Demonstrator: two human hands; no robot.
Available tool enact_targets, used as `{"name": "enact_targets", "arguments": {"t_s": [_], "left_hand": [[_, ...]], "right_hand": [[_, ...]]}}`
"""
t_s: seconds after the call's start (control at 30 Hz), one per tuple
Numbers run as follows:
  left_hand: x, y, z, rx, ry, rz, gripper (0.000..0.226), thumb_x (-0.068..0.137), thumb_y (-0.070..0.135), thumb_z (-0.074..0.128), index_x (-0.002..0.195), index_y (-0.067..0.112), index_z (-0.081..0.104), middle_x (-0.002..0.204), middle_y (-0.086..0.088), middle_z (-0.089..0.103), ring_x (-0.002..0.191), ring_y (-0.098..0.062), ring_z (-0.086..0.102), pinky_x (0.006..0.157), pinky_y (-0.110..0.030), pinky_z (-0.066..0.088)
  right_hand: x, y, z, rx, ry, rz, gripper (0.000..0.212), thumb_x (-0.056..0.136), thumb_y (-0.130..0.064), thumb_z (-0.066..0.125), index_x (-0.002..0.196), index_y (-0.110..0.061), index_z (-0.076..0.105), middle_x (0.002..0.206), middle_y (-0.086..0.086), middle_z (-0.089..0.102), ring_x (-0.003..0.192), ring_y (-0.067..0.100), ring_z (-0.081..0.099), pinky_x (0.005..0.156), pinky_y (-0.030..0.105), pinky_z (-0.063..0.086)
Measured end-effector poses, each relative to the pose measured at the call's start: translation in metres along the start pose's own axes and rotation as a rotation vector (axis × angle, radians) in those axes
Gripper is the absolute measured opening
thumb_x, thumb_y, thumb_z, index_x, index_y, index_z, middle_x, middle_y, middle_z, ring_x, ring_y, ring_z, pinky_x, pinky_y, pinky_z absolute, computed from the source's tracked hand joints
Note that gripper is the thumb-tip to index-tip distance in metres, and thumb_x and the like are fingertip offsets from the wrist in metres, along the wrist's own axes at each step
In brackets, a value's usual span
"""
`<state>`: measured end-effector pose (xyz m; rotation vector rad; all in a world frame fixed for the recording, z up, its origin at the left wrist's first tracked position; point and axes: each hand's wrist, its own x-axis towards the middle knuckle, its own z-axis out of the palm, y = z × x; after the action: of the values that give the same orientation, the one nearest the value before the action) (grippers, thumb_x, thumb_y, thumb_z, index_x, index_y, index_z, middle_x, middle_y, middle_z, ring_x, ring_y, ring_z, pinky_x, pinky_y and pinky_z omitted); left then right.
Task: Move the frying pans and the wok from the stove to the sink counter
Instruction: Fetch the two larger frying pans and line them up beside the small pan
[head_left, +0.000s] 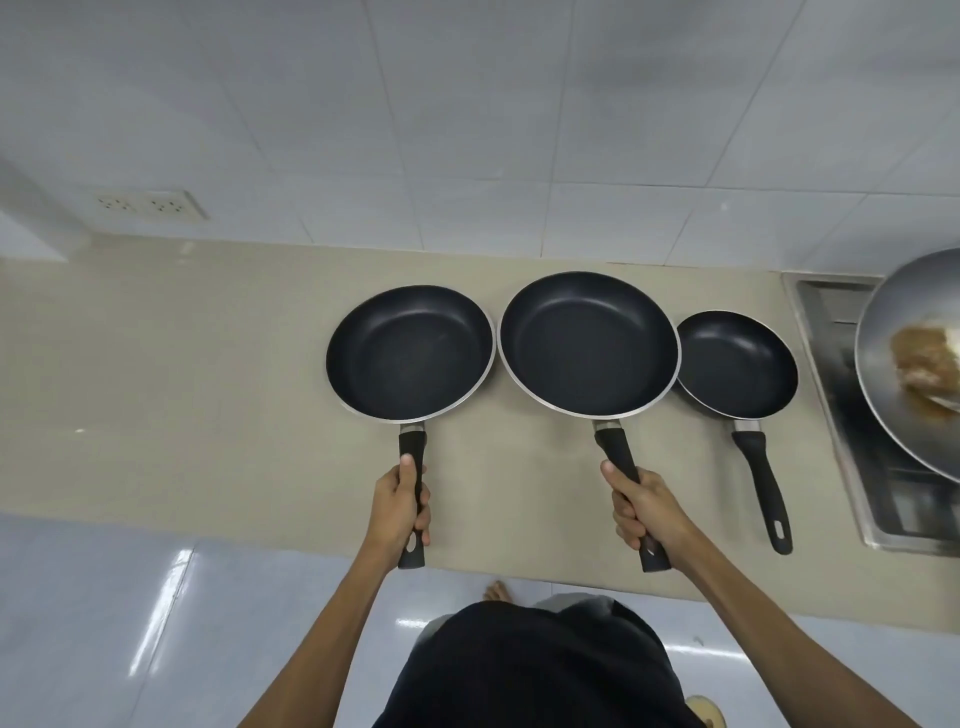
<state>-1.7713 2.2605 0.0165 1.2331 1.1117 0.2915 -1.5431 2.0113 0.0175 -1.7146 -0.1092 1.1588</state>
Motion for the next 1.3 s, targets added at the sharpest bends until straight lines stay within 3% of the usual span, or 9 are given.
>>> {"name": "enact_targets", "arguments": {"t_s": [0.17, 0.47, 0.87, 1.3], "left_hand": [[0.008, -0.001, -0.003, 0.012, -0.015, -0.002, 0.055, 0.104, 0.047, 0.037, 0.103, -0.005, 0.053, 0.054, 0.004, 0.050, 0.033, -0.012, 0.040, 0.033, -0.026, 0.043], [0.023, -0.006, -0.005, 0.037, -0.014, -0.039, 0.048, 0.106, 0.043, 0.033, 0.102, 0.000, 0.053, 0.057, -0.003, 0.049, 0.033, -0.014, 0.038, 0.032, -0.025, 0.042], [0.037, -0.011, -0.004, 0.091, 0.002, -0.025, 0.044, 0.106, 0.044, 0.033, 0.099, 0.006, 0.056, 0.060, -0.007, 0.049, 0.033, -0.014, 0.039, 0.032, -0.026, 0.042], [0.031, -0.010, -0.017, 0.169, 0.033, 0.016, 0.054, 0.108, 0.038, 0.033, 0.100, -0.011, 0.053, 0.058, -0.010, 0.048, 0.035, -0.016, 0.039, 0.031, -0.024, 0.041]], "right_hand": [[0.010, 0.005, 0.010, 0.008, 0.012, 0.008, 0.060, 0.089, -0.064, 0.063, 0.050, -0.022, 0.044, 0.041, 0.004, 0.038, 0.030, 0.019, 0.036, 0.036, 0.026, 0.039], [0.021, 0.014, 0.027, 0.182, 0.036, 0.095, 0.066, 0.099, -0.066, 0.035, 0.059, -0.016, 0.051, 0.049, 0.007, 0.041, 0.033, 0.018, 0.035, 0.036, 0.026, 0.037], [0.034, 0.018, 0.030, 0.089, 0.106, 0.104, 0.065, 0.094, -0.074, 0.039, 0.062, -0.018, 0.054, 0.049, 0.006, 0.049, 0.034, 0.020, 0.039, 0.037, 0.028, 0.042], [0.027, 0.009, 0.018, -0.018, 0.102, 0.093, 0.068, 0.096, -0.069, 0.037, 0.059, -0.014, 0.048, 0.047, 0.006, 0.048, 0.034, 0.019, 0.042, 0.039, 0.029, 0.047]]}}
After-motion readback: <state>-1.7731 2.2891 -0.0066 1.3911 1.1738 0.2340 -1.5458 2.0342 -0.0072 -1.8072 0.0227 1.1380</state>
